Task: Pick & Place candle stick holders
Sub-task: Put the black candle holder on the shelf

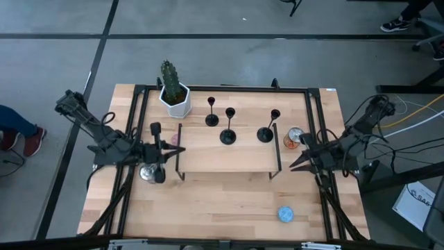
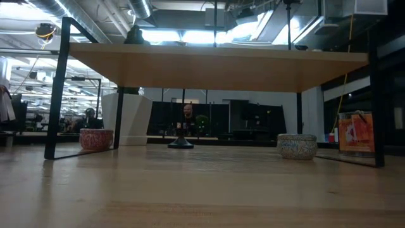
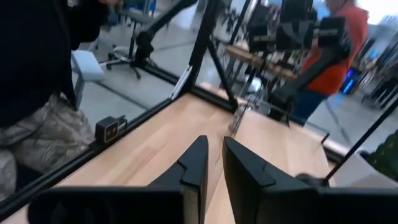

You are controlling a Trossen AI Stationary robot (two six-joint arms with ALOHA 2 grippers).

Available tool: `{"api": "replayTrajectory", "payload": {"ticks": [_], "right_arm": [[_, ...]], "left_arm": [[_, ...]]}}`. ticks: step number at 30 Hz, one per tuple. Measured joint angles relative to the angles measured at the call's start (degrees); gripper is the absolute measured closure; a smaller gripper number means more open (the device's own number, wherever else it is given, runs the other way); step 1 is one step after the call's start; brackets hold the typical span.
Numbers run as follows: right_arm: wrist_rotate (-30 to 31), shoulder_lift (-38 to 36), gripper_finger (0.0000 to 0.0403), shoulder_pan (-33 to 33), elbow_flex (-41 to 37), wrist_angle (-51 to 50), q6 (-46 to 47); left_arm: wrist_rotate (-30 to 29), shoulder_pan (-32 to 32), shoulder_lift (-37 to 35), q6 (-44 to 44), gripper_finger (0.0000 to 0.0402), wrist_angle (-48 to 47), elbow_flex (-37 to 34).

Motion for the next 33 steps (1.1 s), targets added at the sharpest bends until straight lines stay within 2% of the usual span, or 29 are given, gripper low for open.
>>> {"api": "replayTrajectory", "payload": {"ticks": [10,18,25,33], "right_arm": [[0.02,-5.69,0.0350,-0.35,-13.96,16.72,-10.50],[0.12,-11.07,0.0350,-5.49,-21.52,24.00,-12.66],[-1.78,-14.24,0.0350,-11.34,-24.66,24.21,-12.25],[-1.95,-15.45,0.0350,-16.27,-27.31,23.79,-11.22]], "left_arm": [[2.11,7.68,-0.40,0.73,0.0400,1.17,0.00],[3.32,11.97,-2.81,0.73,0.0398,1.15,0.00],[8.37,15.17,-3.43,0.69,0.0398,0.84,0.00],[8.91,16.94,-3.43,0.56,0.0398,0.68,0.00]]}}
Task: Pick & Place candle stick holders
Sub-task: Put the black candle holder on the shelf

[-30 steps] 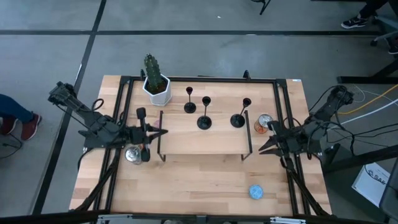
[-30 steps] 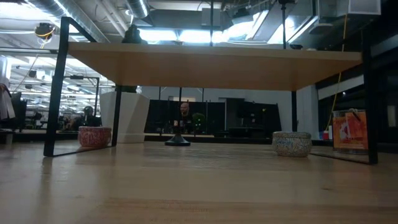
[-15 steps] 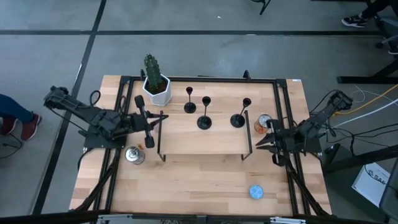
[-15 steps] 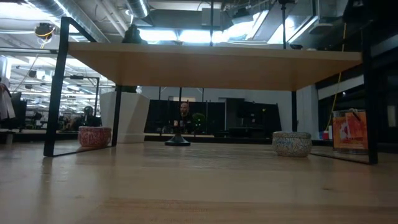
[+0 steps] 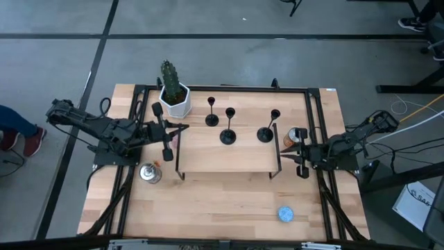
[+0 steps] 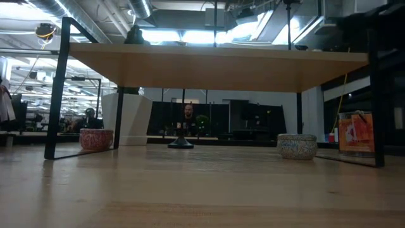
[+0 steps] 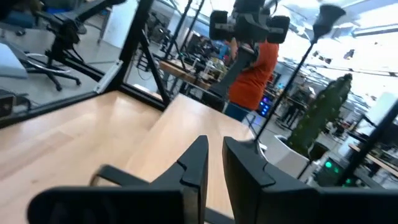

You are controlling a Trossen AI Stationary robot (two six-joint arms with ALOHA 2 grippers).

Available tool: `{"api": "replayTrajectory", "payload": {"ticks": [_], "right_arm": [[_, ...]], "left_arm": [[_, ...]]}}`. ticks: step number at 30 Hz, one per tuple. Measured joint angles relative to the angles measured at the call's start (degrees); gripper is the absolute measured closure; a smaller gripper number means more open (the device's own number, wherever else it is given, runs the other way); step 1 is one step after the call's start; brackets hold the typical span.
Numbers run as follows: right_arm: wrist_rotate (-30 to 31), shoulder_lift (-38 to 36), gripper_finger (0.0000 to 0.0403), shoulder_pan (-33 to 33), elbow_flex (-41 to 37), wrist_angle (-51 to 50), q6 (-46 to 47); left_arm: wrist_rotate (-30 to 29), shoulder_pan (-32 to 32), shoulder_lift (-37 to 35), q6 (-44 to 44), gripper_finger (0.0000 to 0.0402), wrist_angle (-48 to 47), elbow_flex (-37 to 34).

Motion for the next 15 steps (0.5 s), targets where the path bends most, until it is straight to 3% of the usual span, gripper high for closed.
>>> {"api": "replayTrajectory", "payload": {"ticks": [15], "right_arm": [[1.03,-0.98,0.0350,-6.30,-1.34,-2.27,2.95]], "left_arm": [[0.00,-0.01,0.00,-0.11,0.0398,-0.04,0.00]]}}
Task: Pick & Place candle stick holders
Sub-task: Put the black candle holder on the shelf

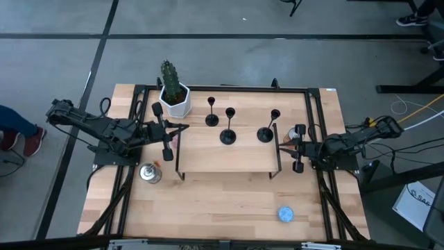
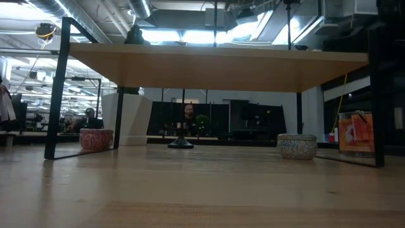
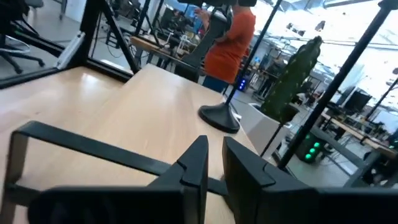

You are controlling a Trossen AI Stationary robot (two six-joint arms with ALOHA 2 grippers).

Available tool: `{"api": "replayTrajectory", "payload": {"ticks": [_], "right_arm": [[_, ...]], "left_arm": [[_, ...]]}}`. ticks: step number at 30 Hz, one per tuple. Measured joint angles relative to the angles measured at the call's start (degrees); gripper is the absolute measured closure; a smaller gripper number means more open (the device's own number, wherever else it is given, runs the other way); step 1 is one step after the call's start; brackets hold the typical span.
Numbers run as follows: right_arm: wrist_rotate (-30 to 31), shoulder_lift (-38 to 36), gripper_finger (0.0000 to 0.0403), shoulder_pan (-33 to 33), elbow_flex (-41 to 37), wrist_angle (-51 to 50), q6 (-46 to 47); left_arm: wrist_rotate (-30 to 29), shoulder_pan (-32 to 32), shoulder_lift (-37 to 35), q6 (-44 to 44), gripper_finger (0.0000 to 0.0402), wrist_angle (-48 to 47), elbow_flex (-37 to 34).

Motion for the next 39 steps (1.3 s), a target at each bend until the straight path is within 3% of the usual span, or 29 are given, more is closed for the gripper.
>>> {"api": "replayTrajectory", "payload": {"ticks": [12,17,33,39], "right_arm": [[-11.50,-2.06,0.0350,-0.16,0.00,-4.20,-0.02],[-11.79,-2.21,0.0350,-0.71,0.00,-3.81,3.88],[-26.93,-2.39,0.0350,-10.38,0.00,-3.55,10.69],[-28.59,-2.39,0.0350,-13.44,0.00,-2.78,12.36]], "left_arm": [[-0.02,0.00,0.00,-0.81,0.0398,-2.51,0.00],[-0.02,0.00,0.00,-0.81,0.0398,-2.62,0.00],[-0.03,2.23,0.00,-0.85,0.0398,-2.60,0.00],[-0.03,3.29,0.00,-2.81,0.0398,-2.59,0.00]]}}
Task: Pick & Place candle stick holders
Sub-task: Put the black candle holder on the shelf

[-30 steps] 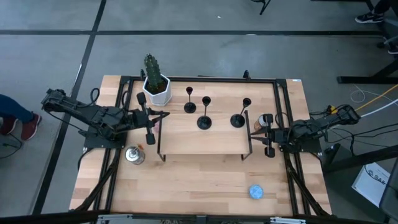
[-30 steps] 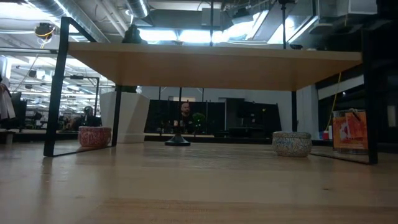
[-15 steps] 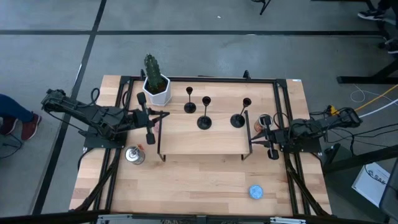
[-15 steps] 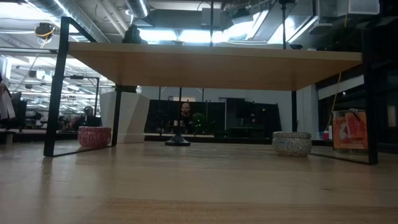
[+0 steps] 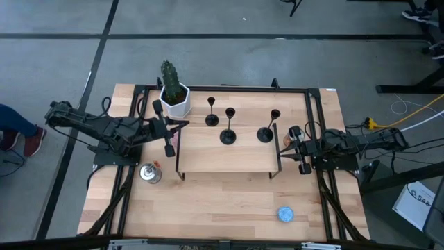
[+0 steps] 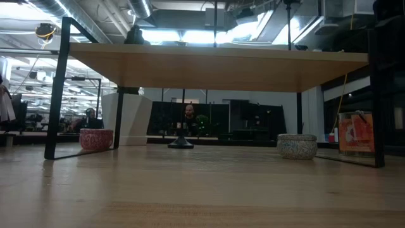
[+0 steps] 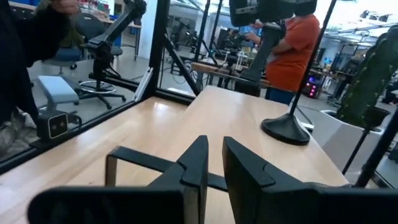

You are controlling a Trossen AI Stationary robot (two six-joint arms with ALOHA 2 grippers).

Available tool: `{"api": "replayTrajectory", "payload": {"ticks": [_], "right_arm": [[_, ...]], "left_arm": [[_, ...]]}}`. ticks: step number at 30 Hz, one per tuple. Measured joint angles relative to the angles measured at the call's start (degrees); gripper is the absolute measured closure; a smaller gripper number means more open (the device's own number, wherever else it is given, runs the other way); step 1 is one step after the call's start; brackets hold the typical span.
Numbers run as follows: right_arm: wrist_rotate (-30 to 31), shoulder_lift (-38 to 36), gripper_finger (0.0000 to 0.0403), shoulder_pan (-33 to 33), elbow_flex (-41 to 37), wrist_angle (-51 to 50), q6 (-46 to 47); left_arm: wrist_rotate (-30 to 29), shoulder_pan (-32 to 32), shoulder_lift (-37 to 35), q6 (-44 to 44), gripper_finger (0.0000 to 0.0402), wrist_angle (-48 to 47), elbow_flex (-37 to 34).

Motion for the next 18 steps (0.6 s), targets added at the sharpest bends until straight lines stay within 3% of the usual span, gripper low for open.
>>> {"api": "replayTrajectory", "payload": {"ticks": [18], "right_arm": [[4.06,0.02,0.0350,-1.70,0.00,0.22,-2.20]], "left_arm": [[-0.02,0.05,0.00,0.18,0.0398,-0.36,0.00]]}}
